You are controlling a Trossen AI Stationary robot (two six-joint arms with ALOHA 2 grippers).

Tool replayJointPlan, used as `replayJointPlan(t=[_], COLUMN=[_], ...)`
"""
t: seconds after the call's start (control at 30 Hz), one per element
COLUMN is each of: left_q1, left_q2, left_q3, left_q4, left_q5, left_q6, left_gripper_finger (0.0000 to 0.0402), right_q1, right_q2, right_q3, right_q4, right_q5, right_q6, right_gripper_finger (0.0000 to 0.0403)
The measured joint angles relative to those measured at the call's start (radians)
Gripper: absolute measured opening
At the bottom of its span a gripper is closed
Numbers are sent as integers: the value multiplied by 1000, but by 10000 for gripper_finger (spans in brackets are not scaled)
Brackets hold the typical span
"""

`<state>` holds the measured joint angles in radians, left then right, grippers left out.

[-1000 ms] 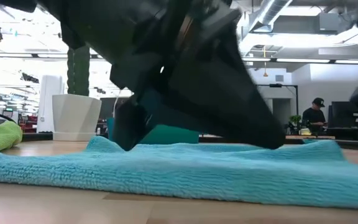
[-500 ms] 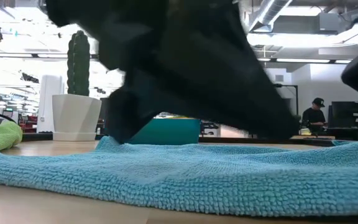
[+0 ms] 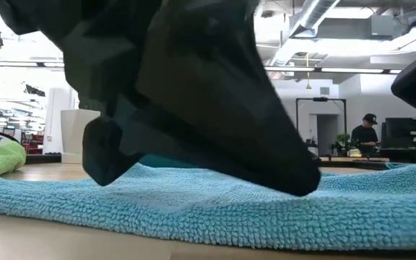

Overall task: Fold microfiber towels
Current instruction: Fold the blue towel

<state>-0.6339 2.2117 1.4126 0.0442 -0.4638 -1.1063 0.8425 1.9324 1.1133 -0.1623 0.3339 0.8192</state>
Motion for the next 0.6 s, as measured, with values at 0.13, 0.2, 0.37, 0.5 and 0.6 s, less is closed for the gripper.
replayJointPlan(t=[0.13, 0.2, 0.37, 0.5, 0.6], left_q1=[0, 0, 7, 24, 37], left_q2=[0, 0, 0, -21, -36], left_q3=[0, 0, 0, 6, 29], left_q4=[-18, -36, -76, -82, -95], left_q5=[11, 21, 39, 16, 12], left_q6=[-2, -2, 2, 7, 49], left_gripper_finger=[0, 0, 0, 0, 0], right_q1=[2, 2, 2, -3, -24], right_q2=[0, -1, -1, -51, -93], right_q3=[0, 0, 0, 0, 1], right_q4=[6, 6, 7, -42, -142], right_q5=[-19, -21, -31, -14, 65], right_q6=[-5, -6, -32, -15, -10], right_gripper_finger=[65, 56, 18, 9, 14])
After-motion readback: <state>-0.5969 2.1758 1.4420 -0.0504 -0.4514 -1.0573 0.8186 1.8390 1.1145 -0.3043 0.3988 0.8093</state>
